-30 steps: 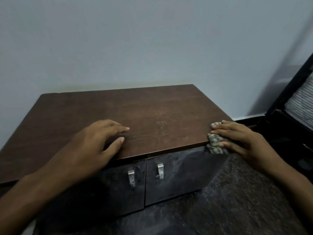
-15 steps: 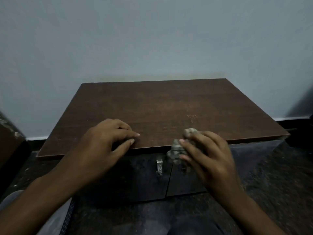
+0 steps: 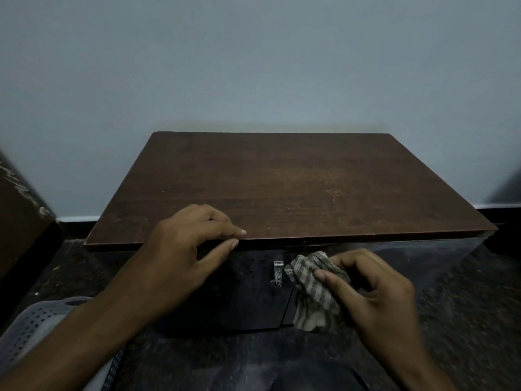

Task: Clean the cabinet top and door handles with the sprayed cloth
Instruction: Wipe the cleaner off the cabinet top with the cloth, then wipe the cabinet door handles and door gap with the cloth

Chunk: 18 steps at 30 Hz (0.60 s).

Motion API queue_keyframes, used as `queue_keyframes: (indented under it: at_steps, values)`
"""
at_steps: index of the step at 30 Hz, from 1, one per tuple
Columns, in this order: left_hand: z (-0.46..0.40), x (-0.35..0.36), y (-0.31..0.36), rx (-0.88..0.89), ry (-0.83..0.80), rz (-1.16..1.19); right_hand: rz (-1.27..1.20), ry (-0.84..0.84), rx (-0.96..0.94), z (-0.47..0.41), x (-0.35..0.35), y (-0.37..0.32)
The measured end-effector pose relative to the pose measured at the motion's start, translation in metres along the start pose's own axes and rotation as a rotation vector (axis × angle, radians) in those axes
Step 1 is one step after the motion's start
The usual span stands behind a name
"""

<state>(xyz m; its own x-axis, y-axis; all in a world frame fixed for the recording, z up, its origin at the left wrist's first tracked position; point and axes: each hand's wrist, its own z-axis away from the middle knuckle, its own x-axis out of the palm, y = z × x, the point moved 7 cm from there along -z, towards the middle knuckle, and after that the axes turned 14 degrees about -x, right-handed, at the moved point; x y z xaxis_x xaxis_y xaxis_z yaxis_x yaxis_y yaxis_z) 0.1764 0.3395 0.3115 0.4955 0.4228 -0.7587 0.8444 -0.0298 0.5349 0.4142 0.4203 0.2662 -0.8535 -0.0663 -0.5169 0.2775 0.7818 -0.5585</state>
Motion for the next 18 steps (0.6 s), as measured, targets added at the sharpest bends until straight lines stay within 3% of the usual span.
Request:
queue_keyframes:
  at_steps: [5, 9, 12, 18]
  values:
    - [0.020, 0.006, -0.002, -0.050, -0.028, 0.103, -0.324, -0.106, 0.183, 0.012, 0.000, 0.011]
    - [0.030, 0.027, -0.008, -0.099, -0.162, 0.197, -0.649, -0.165, 0.390, 0.026, 0.020, 0.019]
    - [0.034, 0.043, -0.009, -0.108, -0.269, 0.200, -0.719, -0.074, 0.440, 0.032, 0.036, 0.025]
    - [0.033, 0.046, -0.013, -0.109, -0.275, 0.209, -0.746, 0.282, 0.453, 0.037, 0.050, 0.030]
